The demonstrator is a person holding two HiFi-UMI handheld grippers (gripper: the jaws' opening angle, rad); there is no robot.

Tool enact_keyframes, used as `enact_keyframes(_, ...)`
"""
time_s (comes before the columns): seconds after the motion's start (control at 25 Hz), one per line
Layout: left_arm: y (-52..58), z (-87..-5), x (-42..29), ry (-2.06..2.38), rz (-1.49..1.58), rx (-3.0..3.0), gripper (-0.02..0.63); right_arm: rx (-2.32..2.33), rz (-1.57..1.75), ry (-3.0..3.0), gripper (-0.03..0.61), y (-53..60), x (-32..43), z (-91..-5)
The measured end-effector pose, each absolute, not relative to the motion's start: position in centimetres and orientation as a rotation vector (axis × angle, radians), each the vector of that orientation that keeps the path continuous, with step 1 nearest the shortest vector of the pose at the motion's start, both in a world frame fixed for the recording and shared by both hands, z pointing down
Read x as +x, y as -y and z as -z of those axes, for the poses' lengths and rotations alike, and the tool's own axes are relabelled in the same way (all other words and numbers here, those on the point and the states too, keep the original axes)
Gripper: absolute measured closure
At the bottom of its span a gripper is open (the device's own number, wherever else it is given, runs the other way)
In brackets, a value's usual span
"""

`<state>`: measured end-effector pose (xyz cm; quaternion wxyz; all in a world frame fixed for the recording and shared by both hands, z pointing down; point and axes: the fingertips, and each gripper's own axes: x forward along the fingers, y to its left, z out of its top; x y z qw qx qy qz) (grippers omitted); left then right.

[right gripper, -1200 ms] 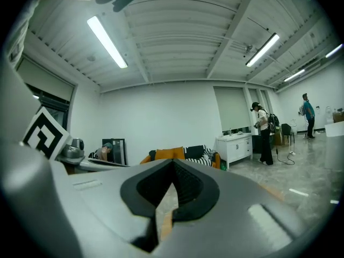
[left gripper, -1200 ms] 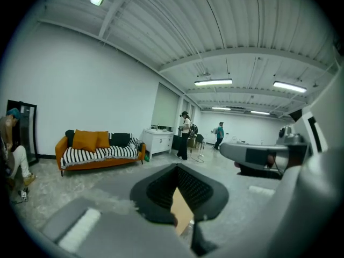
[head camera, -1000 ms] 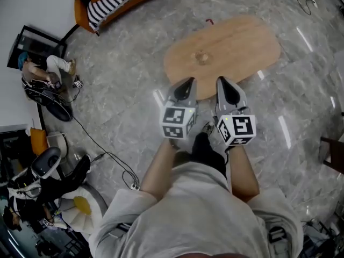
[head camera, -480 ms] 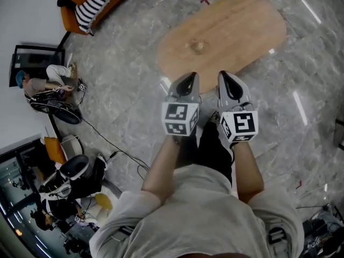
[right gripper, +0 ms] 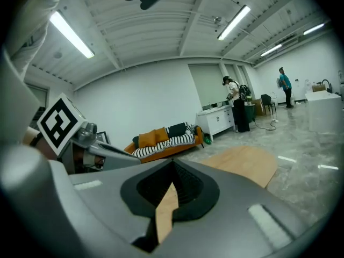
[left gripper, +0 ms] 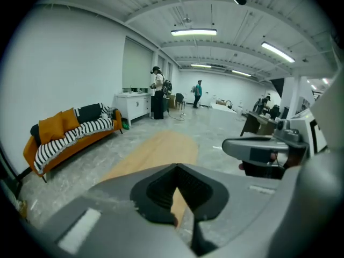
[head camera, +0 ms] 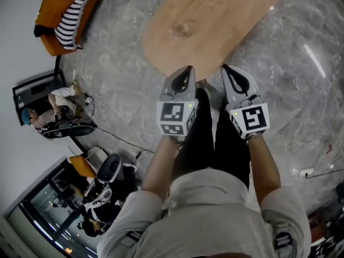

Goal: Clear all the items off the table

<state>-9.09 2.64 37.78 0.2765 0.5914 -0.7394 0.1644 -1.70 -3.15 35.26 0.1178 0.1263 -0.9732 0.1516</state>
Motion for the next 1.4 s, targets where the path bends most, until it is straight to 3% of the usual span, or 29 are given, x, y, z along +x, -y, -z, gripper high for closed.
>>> enact_keyframes(0.76,-0.8,-51.4,-15.4,1.668,-0.638,1.643,0.594,0.559,-0.486,2.672,0.572,4.9,-3.8,-47.8)
enact_keyframes(1.4,2.2,-60.2,-20.4,1.314,-1.080,1.751,0.594,0.896,-0.671,2.521,0.572,5.3,-5.3,-53.9)
